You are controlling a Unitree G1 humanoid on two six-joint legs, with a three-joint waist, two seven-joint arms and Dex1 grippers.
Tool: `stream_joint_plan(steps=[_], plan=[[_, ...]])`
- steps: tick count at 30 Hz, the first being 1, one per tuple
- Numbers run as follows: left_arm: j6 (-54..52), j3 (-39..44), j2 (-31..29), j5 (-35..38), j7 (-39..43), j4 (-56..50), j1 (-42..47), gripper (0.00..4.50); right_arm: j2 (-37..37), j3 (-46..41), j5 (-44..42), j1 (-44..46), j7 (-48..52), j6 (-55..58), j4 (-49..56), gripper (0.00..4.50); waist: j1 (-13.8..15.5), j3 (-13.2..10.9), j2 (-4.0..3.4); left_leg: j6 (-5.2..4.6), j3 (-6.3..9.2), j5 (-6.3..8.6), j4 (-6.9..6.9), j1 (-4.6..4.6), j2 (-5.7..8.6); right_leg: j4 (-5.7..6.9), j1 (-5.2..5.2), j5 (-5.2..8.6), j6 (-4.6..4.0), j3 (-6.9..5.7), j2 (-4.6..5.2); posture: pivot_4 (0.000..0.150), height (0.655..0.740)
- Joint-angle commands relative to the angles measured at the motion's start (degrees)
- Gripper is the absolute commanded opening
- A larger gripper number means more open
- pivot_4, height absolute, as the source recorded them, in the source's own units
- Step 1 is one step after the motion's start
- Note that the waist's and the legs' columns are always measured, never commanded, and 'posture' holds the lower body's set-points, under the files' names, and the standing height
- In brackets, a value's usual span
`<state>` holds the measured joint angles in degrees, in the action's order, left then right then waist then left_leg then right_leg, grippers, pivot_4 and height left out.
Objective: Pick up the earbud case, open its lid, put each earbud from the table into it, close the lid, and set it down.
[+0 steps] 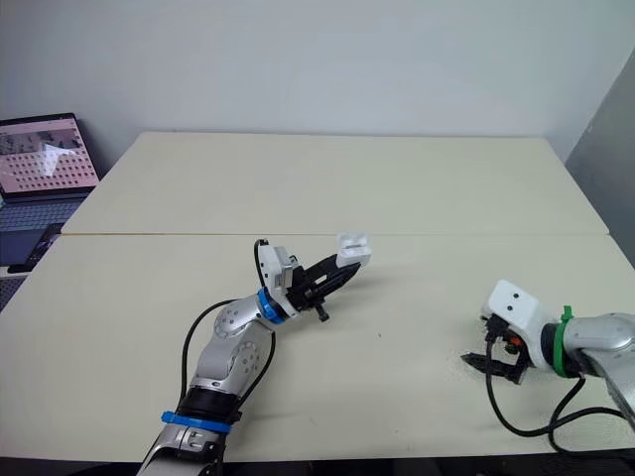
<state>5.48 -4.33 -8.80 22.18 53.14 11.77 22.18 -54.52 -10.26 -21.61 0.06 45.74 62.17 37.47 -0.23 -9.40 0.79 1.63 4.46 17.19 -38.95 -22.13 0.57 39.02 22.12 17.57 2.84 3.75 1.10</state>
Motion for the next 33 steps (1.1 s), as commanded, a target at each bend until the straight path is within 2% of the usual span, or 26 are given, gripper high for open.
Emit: stream_joint_plan(steps=[1, 5, 8, 13, 18, 21, 33], plan=[[0.71, 0.16, -0.15, 0.17, 0.11, -1.98, 0.15, 0.77, 4.98, -3.83, -0.43, -0.27, -8.13, 8.38, 8.04, 4.45, 0.02, 0.00, 0.00, 0.00, 0.00, 0.00, 0.00, 0.00, 0.00, 0.00, 0.00, 0.00, 0.00, 0.00, 0.00, 0.150, 0.7400], [0.59, 0.14, -0.38, 0.21, 0.28, -2.15, -0.14, 0.77, 16.36, -2.94, 3.09, -5.80, -19.03, 9.06, 14.68, 4.45, 0.12, 0.03, 0.02, 0.00, 0.05, 0.00, 0.03, -0.01, 0.00, -0.01, 0.01, 0.00, 0.00, -0.05, -0.01, 0.150, 0.7400], [0.49, 0.07, -0.45, 0.22, 0.41, -2.11, -0.17, 0.77, 25.57, -0.30, 6.52, -12.29, -25.50, -1.61, 15.55, 4.45, 0.08, 0.05, -0.01, 0.00, 0.00, 0.00, 0.04, -0.01, 0.02, 0.00, 0.02, 0.00, 0.00, -0.01, -0.01, 0.150, 0.7400], [0.33, 0.00, -0.74, 0.29, 0.76, -1.95, 0.08, 0.77, 32.99, 4.57, 12.02, -22.16, -29.56, -20.87, 11.42, 4.45, -0.10, 0.08, -0.05, 0.01, -0.04, 0.00, 0.04, 0.07, 0.02, 0.02, 0.00, 0.00, 0.00, 0.01, -0.02, 0.150, 0.7400], [0.35, 0.21, -1.06, 0.30, 0.95, -1.72, 0.36, 0.77, 38.77, 3.54, 12.41, -26.14, -31.54, -32.81, 4.60, 4.45, 0.37, 0.12, 0.03, 0.01, 0.15, -0.01, 0.10, 0.11, -0.04, 0.00, -0.06, 0.01, -0.01, -0.16, -0.08, 0.150, 0.7400], [0.39, 0.22, -1.25, 0.31, 0.91, -1.78, 0.32, 0.77, 40.87, 2.45, 11.63, -27.26, -32.00, -36.25, 1.41, 4.45, 1.19, 0.13, 0.04, 0.02, 0.52, -0.01, 0.18, 0.02, -0.11, -0.03, -0.07, 0.09, -0.14, -0.33, -0.16, 0.150, 0.7400], [0.89, 0.11, -1.14, 0.20, 1.13, -1.31, 0.31, 0.77, 42.06, 2.61, 10.19, -32.79, -31.13, -40.80, -1.09, 4.45, 1.64, 0.15, 0.00, 0.31, 1.45, -0.17, 0.24, -0.32, -0.10, -0.02, -0.10, 0.37, -0.61, -1.39, -0.15, 0.150, 0.7400]])
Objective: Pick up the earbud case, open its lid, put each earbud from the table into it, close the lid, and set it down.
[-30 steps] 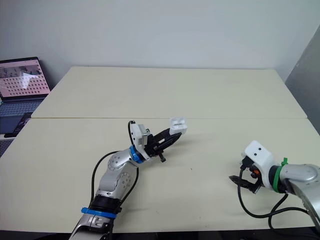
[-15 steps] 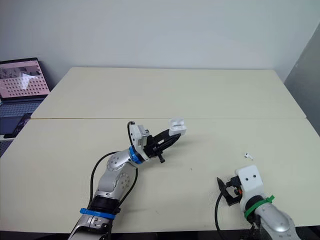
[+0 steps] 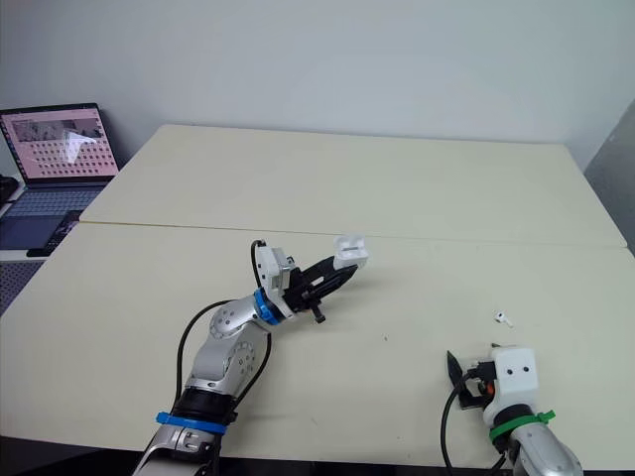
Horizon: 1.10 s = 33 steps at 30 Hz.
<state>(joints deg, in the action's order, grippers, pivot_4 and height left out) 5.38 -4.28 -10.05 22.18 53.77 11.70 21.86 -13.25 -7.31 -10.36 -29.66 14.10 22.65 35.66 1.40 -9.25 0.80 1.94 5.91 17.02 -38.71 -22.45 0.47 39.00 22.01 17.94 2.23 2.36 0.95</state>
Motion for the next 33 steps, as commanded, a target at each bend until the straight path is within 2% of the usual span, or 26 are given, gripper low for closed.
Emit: stream_joint_plan(steps=[1, 2, 5, 13, 15, 19, 25, 30, 33], plan=[[1.02, 0.05, 0.14, 0.19, 0.55, -1.21, 0.62, 0.77, 0.77, -0.34, -1.24, -3.55, 0.71, -1.46, 0.72, 4.45, 0.01, 0.01, -0.01, 0.01, 0.06, 0.00, 0.00, 0.00, 0.01, 0.00, -0.01, 0.01, -0.02, -0.02, 0.00, 0.150, 0.7400], [1.05, 0.06, 0.18, 0.18, 0.62, -1.13, 0.65, 0.77, 0.55, -0.31, -1.33, -4.31, 1.13, -1.88, 0.70, 4.45, 0.00, 0.01, -0.01, 0.01, 0.11, -0.01, 0.00, -0.01, 0.01, 0.00, -0.03, 0.02, -0.04, -0.04, 0.00, 0.150, 0.7400], [1.15, 0.13, 0.29, 0.10, 0.81, -0.79, 0.79, 0.77, -0.18, -0.26, -1.45, -5.89, 2.31, -3.14, 0.54, 3.88, 0.02, 0.03, -0.04, 0.02, 0.21, -0.01, 0.00, 0.00, 0.02, -0.01, -0.12, 0.04, -0.07, -0.08, 0.00, 0.150, 0.7400], [1.19, 0.11, 0.34, -0.02, 0.91, -0.80, 0.70, 0.77, -1.21, -0.53, -1.68, -5.76, 3.18, -3.69, 0.11, 0.92, -0.08, 0.04, -0.07, -0.04, 0.16, 0.03, -0.02, 0.63, 0.08, -0.01, -0.72, 0.05, -0.07, -0.07, -0.01, 0.150, 0.7400], [1.25, 0.17, 0.31, -0.04, 0.92, -0.67, 0.70, 0.77, -2.07, -0.76, -1.63, -5.77, 3.87, -3.44, 0.18, 0.40, -0.10, 0.04, -0.07, -0.04, 0.14, 0.02, -0.02, 0.63, 0.09, -0.02, -0.71, 0.05, -0.06, -0.07, -0.03, 0.150, 0.7400], [1.24, 0.05, 0.47, -0.12, 0.82, -0.64, 0.66, 0.77, -7.38, -3.03, -3.33, -5.07, 8.90, -3.27, -0.11, 0.41, -0.21, 0.07, -0.12, -0.04, 0.07, 0.02, -0.03, 0.65, 0.11, 0.00, -0.71, 0.05, -0.06, -0.07, -0.01, 0.150, 0.7400], [1.54, 0.09, 0.80, -0.22, 0.95, -0.07, 0.92, 0.77, -27.85, -6.05, -5.55, -2.17, 29.41, -7.00, -2.96, 0.41, -1.29, 0.08, -0.15, -0.05, -0.07, 0.03, -0.05, 0.73, 0.18, 0.04, -0.76, 0.04, -0.05, 0.00, -0.10, 0.150, 0.7400], [2.32, 0.50, 1.09, -0.59, 0.32, 0.13, 0.98, 0.77, -42.05, -3.94, -3.98, 6.81, 44.46, -14.09, -11.42, 0.41, -1.88, 0.07, -0.14, -0.06, -0.15, 0.03, -0.08, 0.86, 0.13, 0.06, -0.88, 0.04, -0.04, 0.04, -0.16, 0.150, 0.7400], [2.66, 0.80, 1.13, -0.76, -0.31, -0.24, 0.64, 0.77, -46.65, 0.41, -2.19, 14.48, 50.94, -19.15, -17.71, 0.41, -1.94, 0.03, -0.07, -0.06, -0.19, 0.03, -0.08, 0.93, 0.06, 0.05, -0.93, 0.03, -0.04, 0.05, -0.16, 0.150, 0.7400]])
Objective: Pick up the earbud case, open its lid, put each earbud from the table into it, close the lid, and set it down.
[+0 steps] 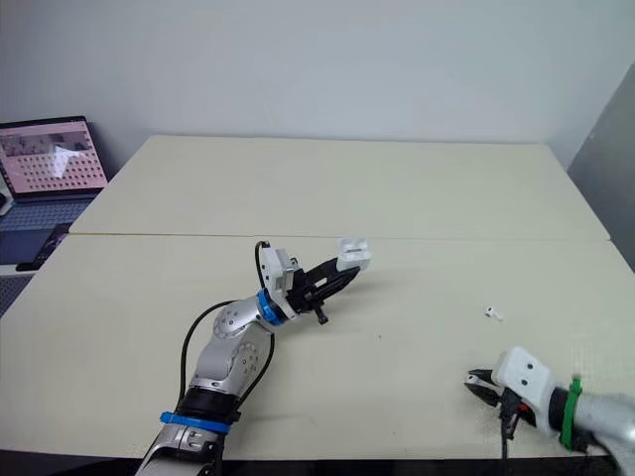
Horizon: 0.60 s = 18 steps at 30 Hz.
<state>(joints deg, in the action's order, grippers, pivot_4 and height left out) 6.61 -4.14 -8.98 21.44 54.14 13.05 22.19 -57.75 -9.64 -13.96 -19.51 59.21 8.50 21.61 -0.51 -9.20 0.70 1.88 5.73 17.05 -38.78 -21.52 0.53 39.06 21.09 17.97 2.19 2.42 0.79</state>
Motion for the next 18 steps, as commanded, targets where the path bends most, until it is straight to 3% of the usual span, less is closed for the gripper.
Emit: stream_joint_plan(steps=[1, 7, 15, 18], plan=[[1.54, 0.68, 0.05, -0.06, -0.83, -1.69, 0.17, 0.77, -2.62, 4.18, 1.79, 6.92, 7.25, -6.31, -5.67, 0.41, 0.04, -0.01, 0.02, 0.00, 0.00, 0.00, 0.00, 0.00, 0.00, 0.00, 0.01, 0.00, 0.00, 0.00, 0.01, 0.150, 0.7400], [1.74, 0.61, -0.01, -0.18, -2.06, -3.04, -1.08, 0.77, -2.83, 12.72, 4.63, 19.38, 15.57, -12.47, -15.38, 0.41, 0.20, -0.02, 0.03, 0.03, 0.03, -0.02, -0.04, -0.05, 0.03, -0.02, 0.05, -0.01, 0.00, -0.01, 0.24, 0.150, 0.7400], [1.69, 0.57, -0.44, -0.11, -2.71, -3.54, -1.41, 0.77, -2.47, 16.45, 5.22, 24.29, 20.11, -13.96, -21.44, 0.41, 0.38, -0.02, 0.02, 0.04, 0.04, -0.02, -0.05, -0.07, 0.03, -0.02, 0.06, -0.01, 0.01, -0.01, 0.28, 0.150, 0.7400], [1.63, 0.52, -0.56, -0.07, -2.57, -3.52, -1.37, 0.77, -3.46, 16.15, 6.18, 24.47, 19.32, -11.49, -21.44, 1.41, 0.40, -0.01, 0.01, 0.04, 0.03, -0.02, -0.06, -0.07, 0.03, -0.02, 0.07, -0.02, 0.02, -0.01, 0.29, 0.150, 0.7400]])
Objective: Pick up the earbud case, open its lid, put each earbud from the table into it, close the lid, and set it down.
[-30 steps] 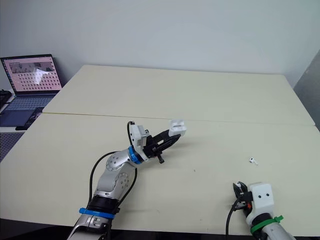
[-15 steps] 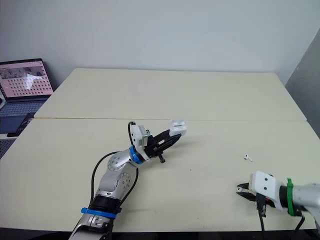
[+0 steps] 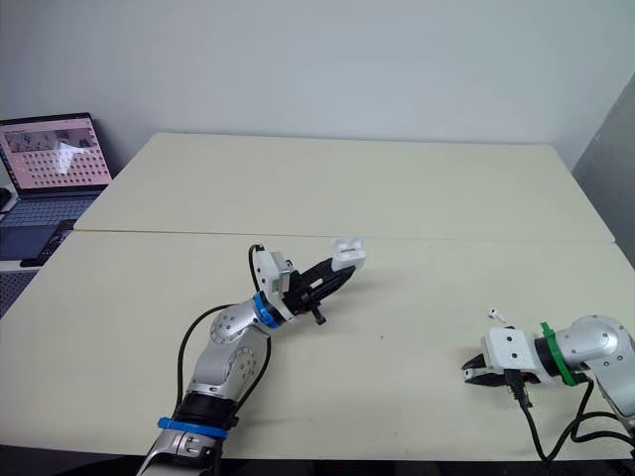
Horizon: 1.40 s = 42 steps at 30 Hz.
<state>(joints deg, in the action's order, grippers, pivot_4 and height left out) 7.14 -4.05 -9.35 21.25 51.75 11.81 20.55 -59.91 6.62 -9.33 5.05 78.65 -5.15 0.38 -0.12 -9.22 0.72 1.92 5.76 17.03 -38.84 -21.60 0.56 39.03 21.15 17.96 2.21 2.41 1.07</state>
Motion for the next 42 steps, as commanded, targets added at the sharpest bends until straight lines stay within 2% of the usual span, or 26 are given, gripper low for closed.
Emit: stream_joint_plan(steps=[1, 5, 12, 19, 26, 32, 35, 41, 42], plan=[[1.11, 0.44, -0.22, 0.12, -0.14, -2.23, 0.31, 0.77, -1.67, -0.73, 1.73, -0.39, -0.88, 2.92, 0.60, 1.77, 0.01, 0.00, -0.01, 0.00, 0.00, 0.00, 0.00, 0.00, 0.00, 0.00, 0.00, 0.00, 0.00, 0.00, 0.00, 0.150, 0.7400], [1.17, 0.47, -0.35, 0.12, 0.05, -1.85, 0.63, 0.77, -3.68, -3.15, 1.23, -1.51, -3.64, 10.62, 7.97, 3.21, 0.12, 0.01, -0.02, 0.01, 0.03, 0.00, 0.00, -0.06, 0.01, -0.01, 0.03, 0.00, 0.00, -0.01, 0.02, 0.150, 0.7400], [1.41, 0.04, 0.05, 0.00, 0.40, -0.51, 1.96, 0.77, -11.76, -2.31, 2.83, -0.54, -7.86, 41.53, 27.20, 3.21, 0.17, 0.02, -0.08, 0.00, 0.07, 0.00, 0.00, -0.16, 0.00, 0.03, 0.18, 0.00, 0.00, -0.01, 0.02, 0.150, 0.7400], [1.49, -0.11, 0.24, 0.10, 0.89, 0.06, 2.50, 0.77, -13.20, 4.79, 4.56, 5.18, -12.63, 60.57, 38.54, 3.21, 0.13, 0.02, -0.08, -0.01, 0.09, 0.01, 0.00, -0.20, 0.00, -0.01, 0.19, 0.00, 0.00, -0.05, 0.03, 0.150, 0.7400], [1.65, -0.11, 0.32, -0.04, 0.90, 0.02, 2.30, 0.77, -10.23, 10.41, 3.54, 9.00, -16.67, 67.90, 39.69, 3.21, 0.10, 0.02, -0.08, -0.01, 0.07, 0.01, 0.00, -0.22, 0.01, -0.03, 0.22, 0.00, 0.00, -0.05, 0.05, 0.150, 0.7400], [1.72, -0.14, 0.25, -0.09, 0.84, -0.27, 1.88, 0.77, -9.52, 12.12, 2.77, 10.36, -18.38, 69.27, 38.95, 3.21, 0.09, 0.02, -0.08, -0.01, 0.08, 0.01, 0.01, -0.23, 0.02, -0.02, 0.23, 0.00, 0.00, -0.07, 0.04, 0.150, 0.7400], [1.79, -0.14, 0.22, -0.12, 0.82, -0.29, 1.82, 0.77, -9.92, 12.77, 2.34, 10.77, -18.13, 69.06, 39.54, 2.62, 0.08, 0.02, -0.08, -0.01, 0.08, 0.01, 0.01, -0.24, 0.01, -0.02, 0.24, 0.00, 0.00, -0.07, 0.04, 0.150, 0.7400], [1.77, -0.15, 0.21, -0.10, 0.67, -0.57, 1.54, 0.77, -10.41, 12.91, 1.54, 10.72, -18.15, 69.26, 39.77, 0.47, 0.08, 0.02, -0.08, -0.02, 0.07, 0.01, 0.01, -0.24, 0.01, -0.02, 0.24, 0.00, 0.00, -0.07, 0.04, 0.150, 0.7400], [1.77, -0.11, 0.14, -0.07, 0.70, -0.61, 1.42, 0.77, -10.35, 12.84, 1.33, 10.71, -18.28, 69.38, 39.84, 0.38, 0.08, 0.02, -0.08, -0.02, 0.08, 0.01, 0.02, -0.24, 0.01, -0.02, 0.24, 0.00, 0.00, -0.08, 0.04, 0.150, 0.7400]])
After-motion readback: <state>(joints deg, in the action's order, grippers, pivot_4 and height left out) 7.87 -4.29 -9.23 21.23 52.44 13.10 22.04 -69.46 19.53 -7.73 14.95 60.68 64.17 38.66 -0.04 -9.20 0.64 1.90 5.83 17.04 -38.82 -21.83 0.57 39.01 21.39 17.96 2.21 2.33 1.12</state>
